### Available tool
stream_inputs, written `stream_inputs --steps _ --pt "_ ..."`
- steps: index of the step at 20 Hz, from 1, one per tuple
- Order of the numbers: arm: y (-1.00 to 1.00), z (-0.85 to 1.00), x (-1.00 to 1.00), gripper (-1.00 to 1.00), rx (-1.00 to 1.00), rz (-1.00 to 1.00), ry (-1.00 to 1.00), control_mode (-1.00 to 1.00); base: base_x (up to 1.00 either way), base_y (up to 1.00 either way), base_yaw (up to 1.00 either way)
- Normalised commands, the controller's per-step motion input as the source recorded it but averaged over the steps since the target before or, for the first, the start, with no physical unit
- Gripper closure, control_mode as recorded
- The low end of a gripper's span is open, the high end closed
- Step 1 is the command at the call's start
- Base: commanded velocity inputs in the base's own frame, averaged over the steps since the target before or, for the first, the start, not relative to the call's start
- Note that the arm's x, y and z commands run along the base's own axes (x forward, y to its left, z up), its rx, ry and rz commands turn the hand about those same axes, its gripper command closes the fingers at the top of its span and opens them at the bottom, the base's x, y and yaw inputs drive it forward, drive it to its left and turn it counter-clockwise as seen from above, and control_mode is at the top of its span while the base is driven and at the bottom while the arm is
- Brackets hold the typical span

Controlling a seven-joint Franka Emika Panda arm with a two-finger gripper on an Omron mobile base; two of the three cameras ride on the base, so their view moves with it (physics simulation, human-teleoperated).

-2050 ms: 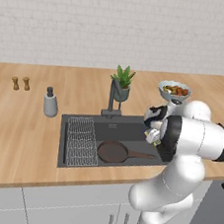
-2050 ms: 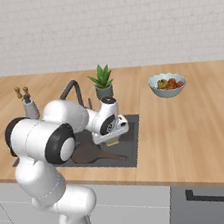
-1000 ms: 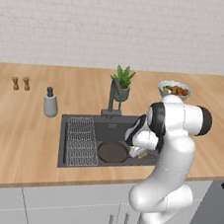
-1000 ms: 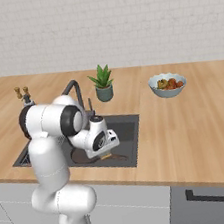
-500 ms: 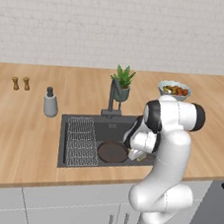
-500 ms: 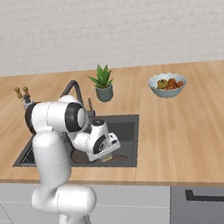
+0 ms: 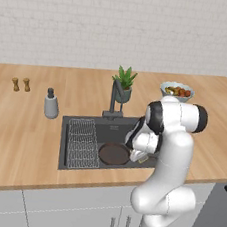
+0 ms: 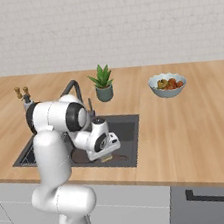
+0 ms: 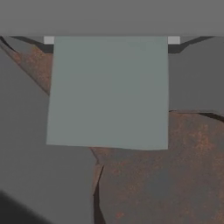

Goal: Pick the pan and sponge and place them into the sink. Then turn on the water.

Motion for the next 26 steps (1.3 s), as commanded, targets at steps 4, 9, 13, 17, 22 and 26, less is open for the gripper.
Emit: stream_inputs --steps 4,9,13,17,22,26 --pt "0.0 0.07 0.0 -1.0 0.03 0.0 0.0 -1.0 0.0 0.0 0.0" --pt "0.0 0.34 0.0 -1.0 0.07 -0.01 0.0 -1.0 0.0 0.0 0.0" --pt "0.0 0.51 0.0 -1.0 0.09 -0.02 0.0 -1.0 0.0 0.0 0.0" --pt "0.0 0.79 -0.04 -1.0 0.07 -0.02 0.0 -1.0 0.0 0.0 0.0" --pt "0.0 0.99 -0.09 -1.0 0.06 -0.07 -0.02 -1.0 0.0 0.0 0.0" --pt "0.0 1.0 0.0 -1.0 0.05 -0.1 0.0 -1.0 0.0 0.0 0.0"
